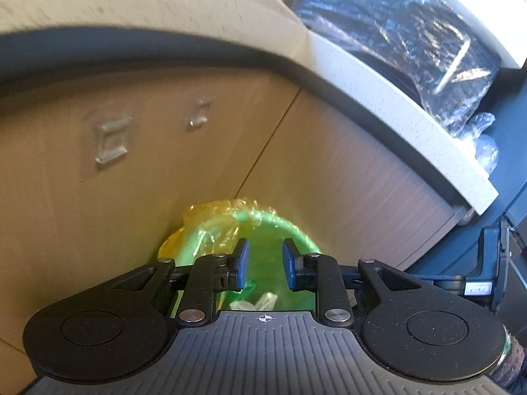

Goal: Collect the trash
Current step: 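Lower the plastic bag and green wrapper into the trash bin and open both tools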

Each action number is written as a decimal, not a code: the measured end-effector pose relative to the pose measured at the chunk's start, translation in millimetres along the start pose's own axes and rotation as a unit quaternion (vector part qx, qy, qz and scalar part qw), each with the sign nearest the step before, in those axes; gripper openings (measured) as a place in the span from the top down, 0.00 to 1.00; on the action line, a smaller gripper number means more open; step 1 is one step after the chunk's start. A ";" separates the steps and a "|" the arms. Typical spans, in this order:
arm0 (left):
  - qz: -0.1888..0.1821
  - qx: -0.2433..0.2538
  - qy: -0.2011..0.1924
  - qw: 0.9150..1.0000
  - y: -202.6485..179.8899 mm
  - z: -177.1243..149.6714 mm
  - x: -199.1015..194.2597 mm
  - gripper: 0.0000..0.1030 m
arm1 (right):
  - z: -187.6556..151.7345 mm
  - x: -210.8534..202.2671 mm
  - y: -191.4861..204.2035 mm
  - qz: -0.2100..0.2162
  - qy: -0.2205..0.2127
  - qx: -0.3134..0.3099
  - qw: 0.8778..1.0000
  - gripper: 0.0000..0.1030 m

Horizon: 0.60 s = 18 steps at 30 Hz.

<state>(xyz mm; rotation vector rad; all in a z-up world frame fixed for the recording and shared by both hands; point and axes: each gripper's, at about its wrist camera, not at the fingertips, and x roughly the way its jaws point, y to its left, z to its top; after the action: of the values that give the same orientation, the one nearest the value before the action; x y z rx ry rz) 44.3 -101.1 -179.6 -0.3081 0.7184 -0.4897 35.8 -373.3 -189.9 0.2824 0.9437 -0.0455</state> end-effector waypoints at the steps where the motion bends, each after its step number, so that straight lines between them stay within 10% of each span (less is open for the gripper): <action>1: -0.003 0.000 -0.004 1.000 -0.6 1.1 -4.2 0.75 | -1.1 -2.9 0.7 -0.003 -0.002 -0.001 1.000 0.42; 18: -0.006 0.068 -0.025 0.997 -2.8 4.2 -11.0 0.75 | -14.0 -34.6 -29.1 -0.043 -0.031 -0.017 0.998 0.40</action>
<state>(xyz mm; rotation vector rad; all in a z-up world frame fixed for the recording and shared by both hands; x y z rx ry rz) 39.1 -97.2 -169.4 -0.1973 0.6323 -0.5375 -0.4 -400.6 -176.2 0.2081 0.8930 -0.1162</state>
